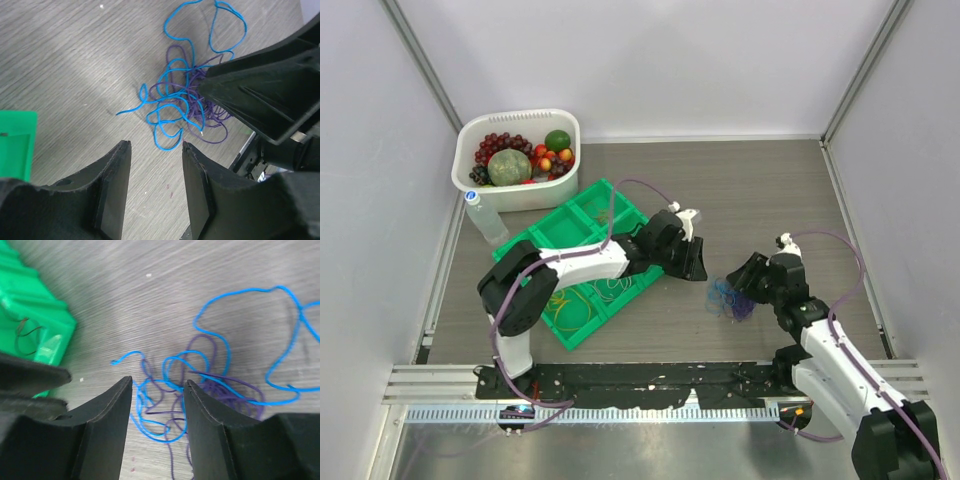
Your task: Untangle the cables
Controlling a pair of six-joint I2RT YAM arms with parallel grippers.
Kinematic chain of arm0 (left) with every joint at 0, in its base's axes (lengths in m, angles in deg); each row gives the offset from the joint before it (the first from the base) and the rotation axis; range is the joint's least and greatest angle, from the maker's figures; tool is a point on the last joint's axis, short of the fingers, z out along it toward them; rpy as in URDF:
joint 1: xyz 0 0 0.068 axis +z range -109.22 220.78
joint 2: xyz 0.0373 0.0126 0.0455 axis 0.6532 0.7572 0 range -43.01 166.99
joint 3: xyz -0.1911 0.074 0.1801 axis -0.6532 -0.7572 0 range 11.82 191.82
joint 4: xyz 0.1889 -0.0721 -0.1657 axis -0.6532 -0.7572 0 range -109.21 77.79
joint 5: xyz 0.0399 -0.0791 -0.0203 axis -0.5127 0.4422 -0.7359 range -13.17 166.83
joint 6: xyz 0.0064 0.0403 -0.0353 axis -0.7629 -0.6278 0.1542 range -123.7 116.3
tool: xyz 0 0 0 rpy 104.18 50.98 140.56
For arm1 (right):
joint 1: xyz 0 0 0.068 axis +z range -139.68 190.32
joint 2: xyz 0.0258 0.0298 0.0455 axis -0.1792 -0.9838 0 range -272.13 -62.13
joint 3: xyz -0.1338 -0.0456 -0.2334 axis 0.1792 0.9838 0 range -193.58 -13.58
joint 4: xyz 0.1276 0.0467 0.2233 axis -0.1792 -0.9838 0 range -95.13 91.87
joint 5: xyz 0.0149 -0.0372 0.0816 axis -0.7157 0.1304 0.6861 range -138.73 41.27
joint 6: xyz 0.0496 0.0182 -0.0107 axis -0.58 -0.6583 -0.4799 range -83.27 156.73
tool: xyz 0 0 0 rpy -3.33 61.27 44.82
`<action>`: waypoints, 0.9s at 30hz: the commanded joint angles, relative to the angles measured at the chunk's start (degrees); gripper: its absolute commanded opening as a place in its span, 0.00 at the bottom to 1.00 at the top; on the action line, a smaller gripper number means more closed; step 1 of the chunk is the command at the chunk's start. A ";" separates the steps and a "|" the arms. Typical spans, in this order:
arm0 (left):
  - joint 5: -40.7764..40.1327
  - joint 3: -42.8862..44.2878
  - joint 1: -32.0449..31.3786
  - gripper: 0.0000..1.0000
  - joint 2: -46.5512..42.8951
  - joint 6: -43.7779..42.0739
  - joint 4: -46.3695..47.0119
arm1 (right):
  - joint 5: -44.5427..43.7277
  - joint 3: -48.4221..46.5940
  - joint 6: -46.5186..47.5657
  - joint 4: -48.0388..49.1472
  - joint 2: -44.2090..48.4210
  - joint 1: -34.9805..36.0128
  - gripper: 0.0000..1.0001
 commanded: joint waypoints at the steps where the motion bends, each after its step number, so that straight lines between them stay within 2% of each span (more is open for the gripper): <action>1: 3.60 1.07 -1.95 0.46 1.95 2.17 5.56 | -11.04 -2.25 -5.07 -5.11 -0.71 0.10 0.50; 3: 4.40 2.39 -2.83 0.46 3.53 4.19 5.73 | -12.98 -1.81 -5.70 -4.86 -1.24 0.01 0.50; 5: 3.70 3.80 -3.80 0.55 5.02 5.43 5.73 | -13.60 -1.55 -5.44 -4.07 -2.47 0.10 0.50; 8: 1.41 5.03 -4.24 0.61 7.22 7.53 5.47 | -13.07 -0.68 -5.35 -2.23 -5.62 0.10 0.49; 11: 1.23 7.57 -4.24 0.61 10.21 8.59 3.63 | -10.97 -0.85 -5.61 -0.82 -8.01 0.10 0.48; 16: -0.43 9.69 -4.16 0.56 12.41 10.17 2.66 | -9.91 0.12 -6.05 0.77 -8.98 0.10 0.48; 27: -6.40 9.60 -4.33 0.61 10.75 9.48 0.20 | -9.56 0.47 -5.96 0.95 -7.66 0.10 0.48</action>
